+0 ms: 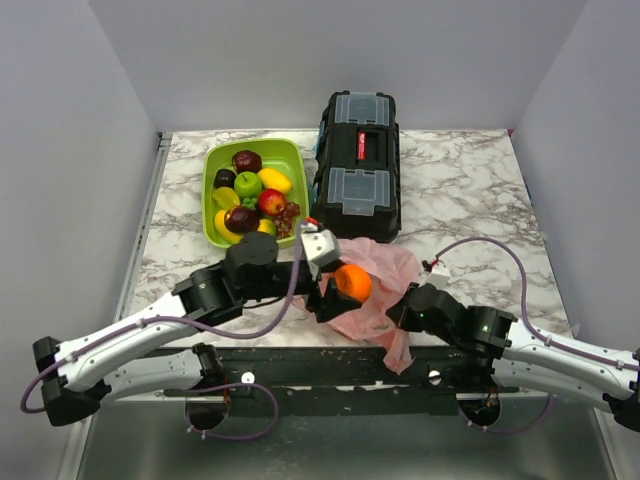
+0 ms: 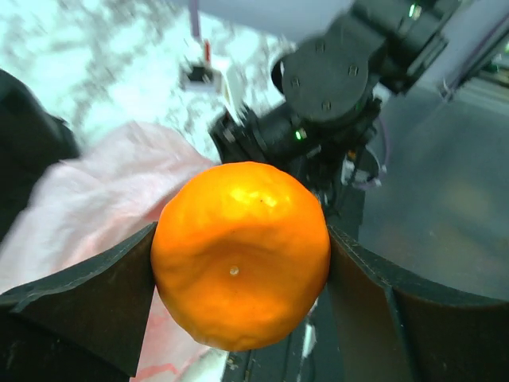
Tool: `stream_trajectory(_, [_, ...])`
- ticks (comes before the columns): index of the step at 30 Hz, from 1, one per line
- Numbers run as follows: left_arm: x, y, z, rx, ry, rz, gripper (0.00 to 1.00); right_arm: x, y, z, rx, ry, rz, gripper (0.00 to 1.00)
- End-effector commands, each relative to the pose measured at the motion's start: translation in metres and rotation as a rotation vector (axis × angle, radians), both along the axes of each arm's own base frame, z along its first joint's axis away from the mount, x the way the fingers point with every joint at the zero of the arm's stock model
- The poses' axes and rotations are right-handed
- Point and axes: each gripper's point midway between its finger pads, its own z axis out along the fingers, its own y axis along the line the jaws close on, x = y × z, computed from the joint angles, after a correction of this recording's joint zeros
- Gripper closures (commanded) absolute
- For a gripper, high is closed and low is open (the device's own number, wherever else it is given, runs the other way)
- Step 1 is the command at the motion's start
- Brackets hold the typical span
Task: Take the fake fruits out of the plastic bag
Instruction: Take out the fake fruit from the plastic bag, then place the fake fruit in the bin.
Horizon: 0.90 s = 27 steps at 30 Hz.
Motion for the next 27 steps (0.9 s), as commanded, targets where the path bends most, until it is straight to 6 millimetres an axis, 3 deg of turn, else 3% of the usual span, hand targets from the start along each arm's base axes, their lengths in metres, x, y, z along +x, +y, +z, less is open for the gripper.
stream_trajectory(1, [0.009,0.028,0.059,-0.126,-0.136,0.039,0.65,0.006,0.000,0.002,-0.001,-0.021,-0.025,0.99])
stream_trajectory(5, [0.042,0.062,0.091,-0.186,-0.209,0.266,0.72,0.004,0.002,0.003,0.003,-0.017,-0.009,0.99])
stream_trajectory(9, [0.087,0.103,0.103,-0.208,-0.262,0.597,0.82,0.004,0.002,0.003,0.008,-0.014,-0.009,0.99])
stream_trajectory(16, [0.159,0.178,0.088,-0.149,-0.297,1.185,0.96,0.001,0.000,0.006,0.021,-0.012,-0.008,0.99])
stream_trajectory(18, [0.174,0.182,0.076,-0.116,-0.267,1.242,0.96,0.002,-0.001,0.007,0.021,-0.017,-0.010,0.99])
stream_trajectory(20, [0.187,0.167,0.055,-0.033,-0.223,1.179,0.97,0.002,-0.002,0.007,0.016,-0.018,-0.013,0.99])
stream_trajectory(23, [0.205,0.163,0.022,0.107,-0.097,1.208,1.00,0.002,-0.002,0.008,0.016,-0.016,-0.013,0.99])
stream_trajectory(27, [0.226,0.166,0.007,0.093,0.054,1.255,1.00,0.001,-0.003,0.007,0.015,-0.011,-0.015,0.99])
